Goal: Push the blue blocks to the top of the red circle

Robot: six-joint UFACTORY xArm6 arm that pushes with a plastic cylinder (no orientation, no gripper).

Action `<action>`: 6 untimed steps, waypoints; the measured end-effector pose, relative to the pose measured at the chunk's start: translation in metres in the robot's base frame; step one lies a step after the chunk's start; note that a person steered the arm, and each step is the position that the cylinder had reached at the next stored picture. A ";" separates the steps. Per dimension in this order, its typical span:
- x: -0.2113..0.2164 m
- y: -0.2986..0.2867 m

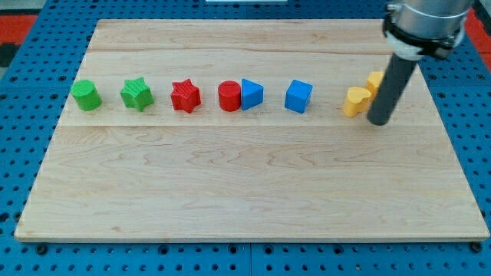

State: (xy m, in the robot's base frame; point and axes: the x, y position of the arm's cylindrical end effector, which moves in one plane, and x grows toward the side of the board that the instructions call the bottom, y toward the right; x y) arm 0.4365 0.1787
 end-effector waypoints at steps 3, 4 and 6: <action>-0.043 -0.095; -0.051 -0.167; -0.080 -0.162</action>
